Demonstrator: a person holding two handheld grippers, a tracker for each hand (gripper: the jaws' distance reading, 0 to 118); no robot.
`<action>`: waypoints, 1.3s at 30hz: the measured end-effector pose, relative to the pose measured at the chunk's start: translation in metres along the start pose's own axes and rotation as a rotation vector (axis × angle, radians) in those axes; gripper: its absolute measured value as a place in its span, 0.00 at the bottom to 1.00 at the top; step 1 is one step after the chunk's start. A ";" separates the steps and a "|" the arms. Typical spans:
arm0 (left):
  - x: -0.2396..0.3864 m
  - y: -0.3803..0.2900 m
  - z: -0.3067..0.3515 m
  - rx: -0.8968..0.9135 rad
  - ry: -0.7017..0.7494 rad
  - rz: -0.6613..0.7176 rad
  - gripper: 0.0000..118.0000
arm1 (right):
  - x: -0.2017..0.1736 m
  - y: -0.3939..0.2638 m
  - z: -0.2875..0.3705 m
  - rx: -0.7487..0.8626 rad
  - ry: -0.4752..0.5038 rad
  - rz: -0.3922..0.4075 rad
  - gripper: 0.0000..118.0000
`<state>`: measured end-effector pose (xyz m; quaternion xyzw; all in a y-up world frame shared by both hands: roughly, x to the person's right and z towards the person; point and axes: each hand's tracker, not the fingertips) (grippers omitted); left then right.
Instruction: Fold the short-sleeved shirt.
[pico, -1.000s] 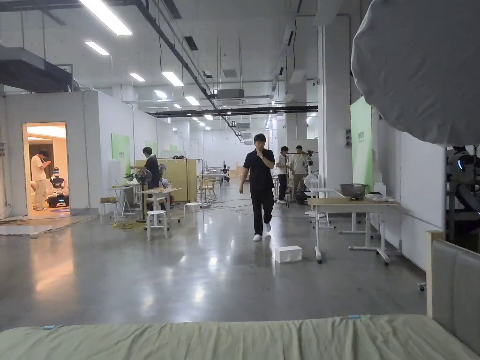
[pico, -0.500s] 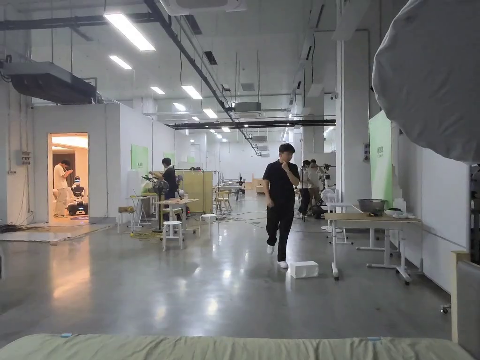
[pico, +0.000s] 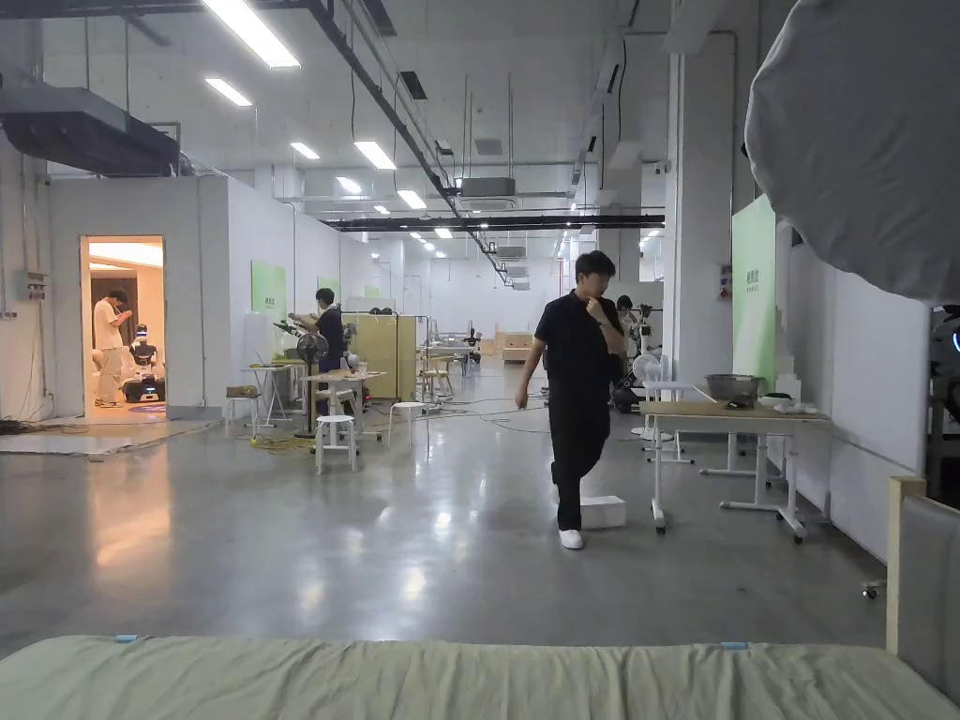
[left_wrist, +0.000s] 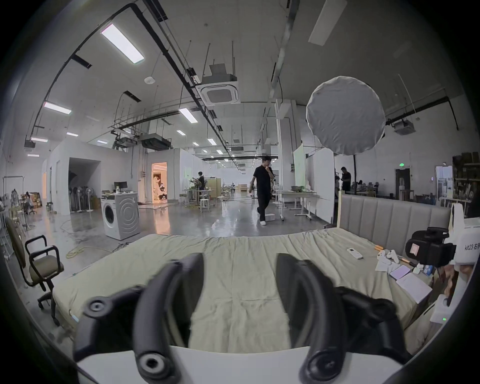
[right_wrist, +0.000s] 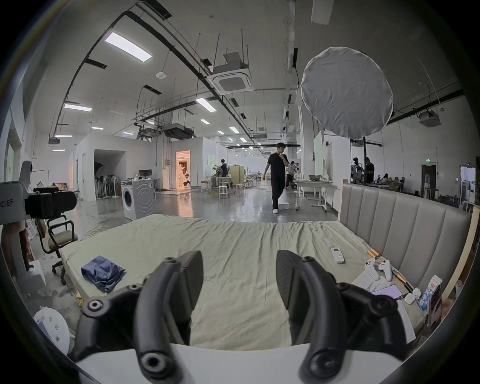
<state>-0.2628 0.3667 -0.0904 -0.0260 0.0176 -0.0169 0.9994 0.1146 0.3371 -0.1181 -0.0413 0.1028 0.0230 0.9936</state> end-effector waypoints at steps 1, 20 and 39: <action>0.000 -0.001 0.000 0.003 -0.005 0.015 0.57 | 0.000 0.002 -0.001 0.009 0.004 -0.001 0.52; 0.002 -0.001 -0.002 0.006 -0.035 0.008 0.98 | -0.013 0.012 0.000 0.029 -0.004 0.051 1.00; 0.007 -0.001 -0.003 -0.002 -0.061 -0.008 0.98 | -0.009 0.015 0.003 0.032 -0.025 0.019 1.00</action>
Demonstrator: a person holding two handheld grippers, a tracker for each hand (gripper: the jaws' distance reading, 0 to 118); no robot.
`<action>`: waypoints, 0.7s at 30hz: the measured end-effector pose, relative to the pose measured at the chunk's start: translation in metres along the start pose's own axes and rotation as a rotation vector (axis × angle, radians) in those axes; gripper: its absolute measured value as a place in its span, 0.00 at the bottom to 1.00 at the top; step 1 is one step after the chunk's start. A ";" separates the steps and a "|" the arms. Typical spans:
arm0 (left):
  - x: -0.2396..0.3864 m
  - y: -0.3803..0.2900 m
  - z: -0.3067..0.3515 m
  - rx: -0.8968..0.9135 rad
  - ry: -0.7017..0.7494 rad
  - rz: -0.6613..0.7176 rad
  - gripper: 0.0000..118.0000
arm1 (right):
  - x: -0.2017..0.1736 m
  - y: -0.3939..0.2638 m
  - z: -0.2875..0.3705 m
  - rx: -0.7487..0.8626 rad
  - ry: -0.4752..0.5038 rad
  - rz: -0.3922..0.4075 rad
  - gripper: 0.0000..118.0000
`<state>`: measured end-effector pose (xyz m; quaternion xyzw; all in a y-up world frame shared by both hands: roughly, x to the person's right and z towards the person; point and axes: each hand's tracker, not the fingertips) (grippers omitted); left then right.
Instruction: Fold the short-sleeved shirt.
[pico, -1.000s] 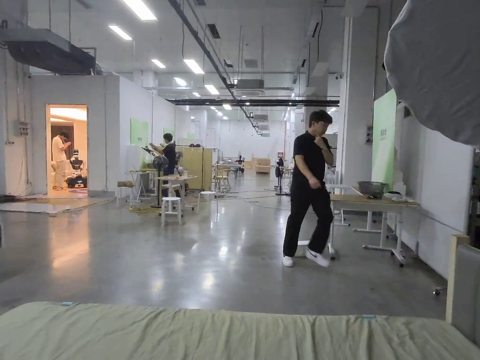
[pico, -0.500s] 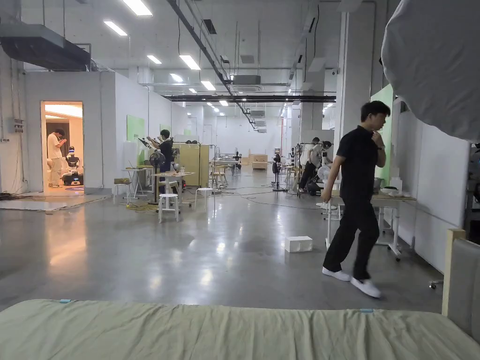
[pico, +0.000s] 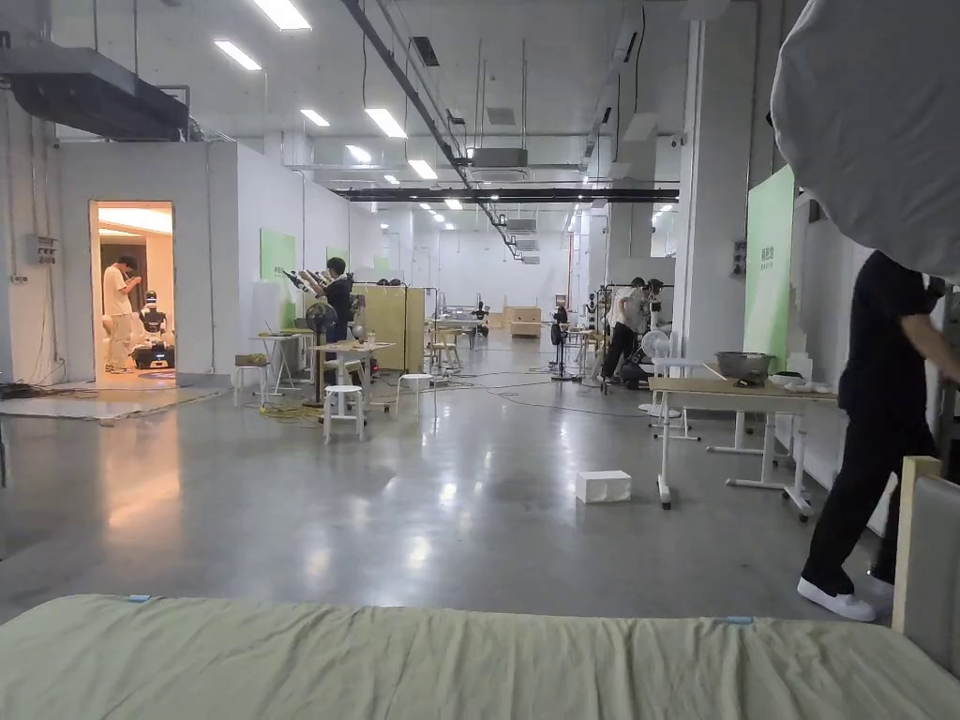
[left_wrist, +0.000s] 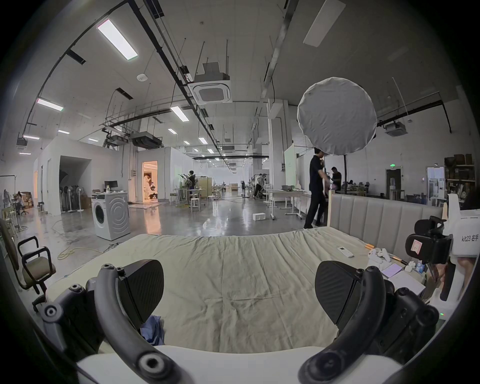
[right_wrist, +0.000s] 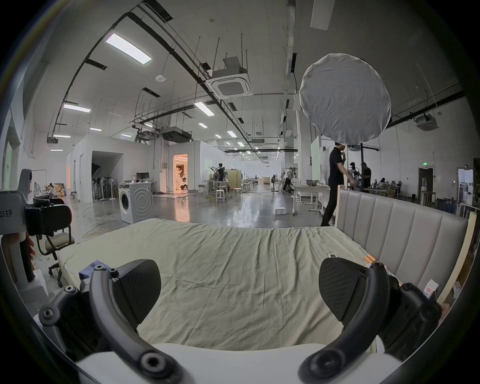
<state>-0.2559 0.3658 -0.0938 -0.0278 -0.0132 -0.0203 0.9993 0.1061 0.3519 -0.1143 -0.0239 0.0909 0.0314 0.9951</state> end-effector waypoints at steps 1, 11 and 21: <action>0.000 0.000 0.000 0.001 0.002 0.000 0.98 | 0.000 0.000 0.000 0.002 -0.002 0.003 1.00; -0.002 -0.001 0.000 0.001 0.017 0.033 0.98 | 0.000 -0.003 0.000 0.009 -0.014 0.006 1.00; -0.008 -0.003 0.000 -0.006 0.024 0.076 0.98 | 0.000 0.002 -0.009 -0.057 -0.075 -0.330 1.00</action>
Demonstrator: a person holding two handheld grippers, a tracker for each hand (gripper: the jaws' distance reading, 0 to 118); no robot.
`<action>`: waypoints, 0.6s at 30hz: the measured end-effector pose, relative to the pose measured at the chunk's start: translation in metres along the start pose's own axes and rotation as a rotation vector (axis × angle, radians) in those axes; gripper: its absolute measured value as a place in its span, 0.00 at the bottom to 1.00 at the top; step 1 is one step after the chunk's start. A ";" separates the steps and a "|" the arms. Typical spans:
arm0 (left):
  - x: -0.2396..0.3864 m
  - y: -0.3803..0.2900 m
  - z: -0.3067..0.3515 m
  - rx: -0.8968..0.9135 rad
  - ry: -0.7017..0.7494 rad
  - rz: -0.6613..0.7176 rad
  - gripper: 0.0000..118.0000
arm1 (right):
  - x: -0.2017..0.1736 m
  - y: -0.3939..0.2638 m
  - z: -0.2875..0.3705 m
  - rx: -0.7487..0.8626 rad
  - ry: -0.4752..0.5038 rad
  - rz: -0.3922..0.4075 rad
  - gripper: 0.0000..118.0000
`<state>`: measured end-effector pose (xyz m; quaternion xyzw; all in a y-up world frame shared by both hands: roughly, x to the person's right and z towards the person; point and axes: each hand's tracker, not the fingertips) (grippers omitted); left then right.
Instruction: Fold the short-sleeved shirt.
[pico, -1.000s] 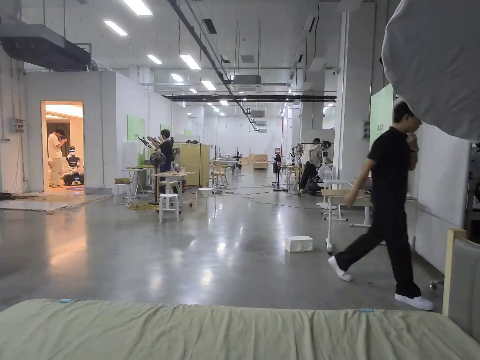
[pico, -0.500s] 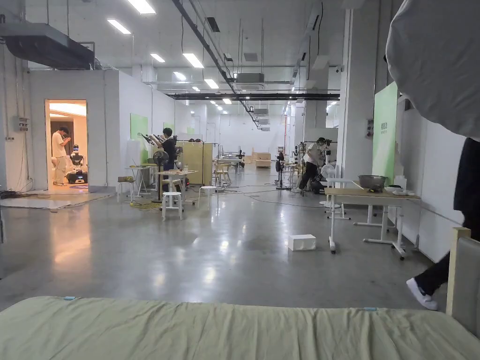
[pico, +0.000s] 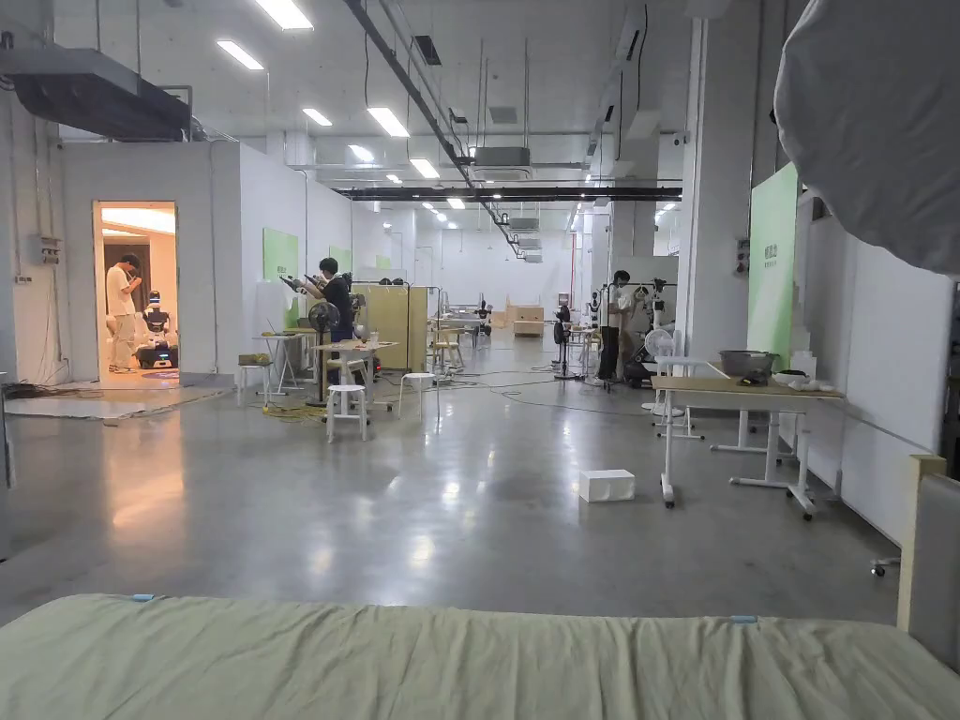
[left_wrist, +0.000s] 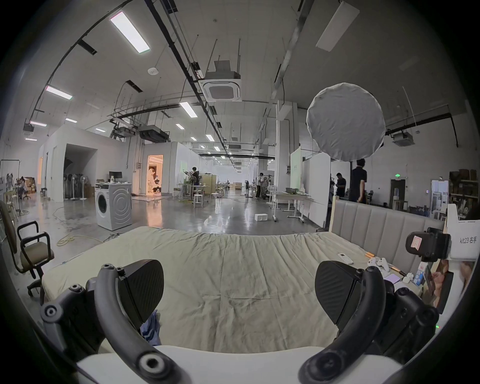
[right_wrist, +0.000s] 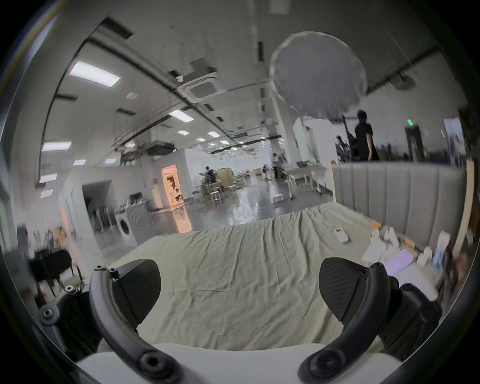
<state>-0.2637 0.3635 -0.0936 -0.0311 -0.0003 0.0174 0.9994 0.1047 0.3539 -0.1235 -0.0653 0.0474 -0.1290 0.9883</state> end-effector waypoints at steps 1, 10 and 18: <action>0.000 0.000 0.000 -0.002 0.000 0.005 0.98 | -0.004 0.001 -0.001 -0.009 -0.038 -0.046 1.00; 0.001 0.001 0.002 -0.001 0.002 -0.005 0.98 | -0.037 0.013 -0.004 -0.048 -0.158 0.014 1.00; 0.004 0.003 0.001 -0.004 -0.022 -0.004 0.98 | -0.038 0.006 -0.006 -0.116 -0.138 -0.038 1.00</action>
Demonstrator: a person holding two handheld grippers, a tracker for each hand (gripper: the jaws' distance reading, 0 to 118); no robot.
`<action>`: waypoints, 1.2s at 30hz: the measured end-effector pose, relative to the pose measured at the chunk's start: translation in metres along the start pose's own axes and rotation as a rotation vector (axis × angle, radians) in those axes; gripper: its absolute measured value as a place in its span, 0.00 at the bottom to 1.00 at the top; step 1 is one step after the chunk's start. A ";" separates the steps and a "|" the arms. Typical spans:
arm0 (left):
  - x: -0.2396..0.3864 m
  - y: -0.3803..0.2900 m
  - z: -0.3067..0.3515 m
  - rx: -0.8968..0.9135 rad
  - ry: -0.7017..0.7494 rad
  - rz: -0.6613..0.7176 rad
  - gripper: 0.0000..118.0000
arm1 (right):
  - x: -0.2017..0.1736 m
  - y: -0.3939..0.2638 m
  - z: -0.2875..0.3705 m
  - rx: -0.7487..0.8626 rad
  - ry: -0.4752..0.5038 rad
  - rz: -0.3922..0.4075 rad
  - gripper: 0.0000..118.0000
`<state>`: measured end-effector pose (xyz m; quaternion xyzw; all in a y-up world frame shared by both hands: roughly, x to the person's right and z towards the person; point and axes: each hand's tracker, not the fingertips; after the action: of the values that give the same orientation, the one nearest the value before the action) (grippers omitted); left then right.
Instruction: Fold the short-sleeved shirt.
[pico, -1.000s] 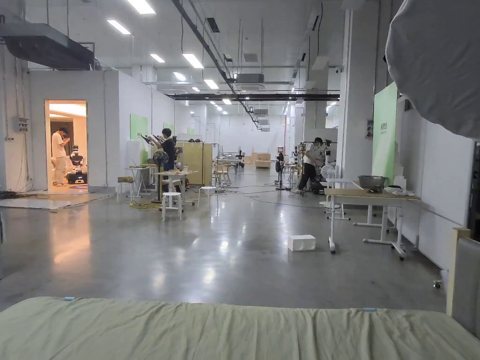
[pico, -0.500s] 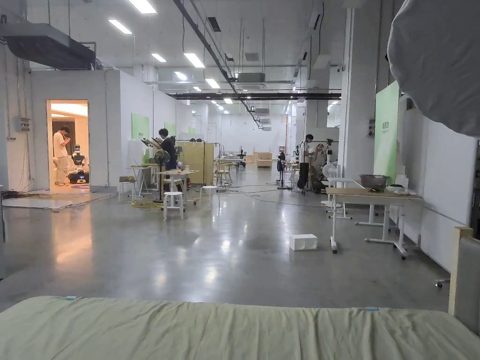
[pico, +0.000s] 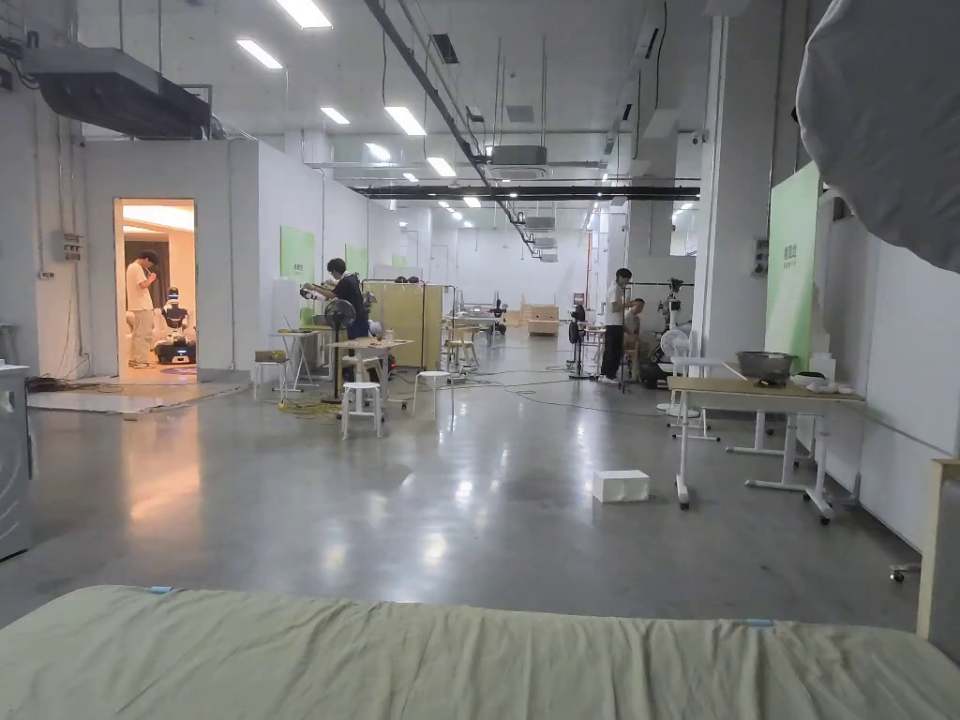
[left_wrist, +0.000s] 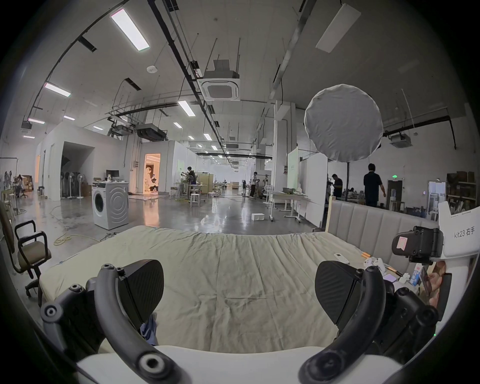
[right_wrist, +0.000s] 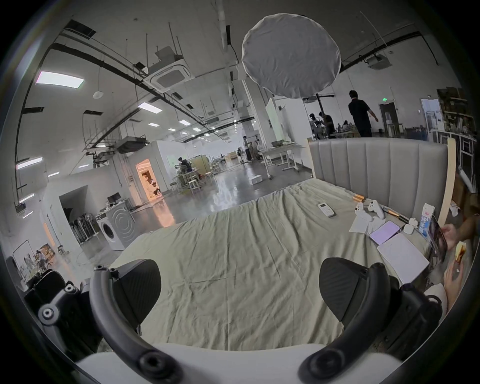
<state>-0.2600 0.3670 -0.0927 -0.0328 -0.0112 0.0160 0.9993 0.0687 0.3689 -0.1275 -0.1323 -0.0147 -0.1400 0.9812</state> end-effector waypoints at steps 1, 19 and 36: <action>0.001 0.000 0.000 -0.003 0.000 -0.005 0.98 | 0.001 0.000 0.000 -0.002 -0.003 -0.005 1.00; 0.003 0.001 0.001 0.013 -0.015 0.005 0.98 | 0.010 0.007 -0.001 0.009 -0.013 0.028 1.00; 0.006 0.000 0.002 0.015 -0.059 0.011 0.98 | 0.017 0.015 0.008 0.029 0.269 -0.010 1.00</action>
<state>-0.2540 0.3669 -0.0905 -0.0250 -0.0402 0.0224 0.9986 0.0894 0.3802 -0.1221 -0.0983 0.1141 -0.1610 0.9754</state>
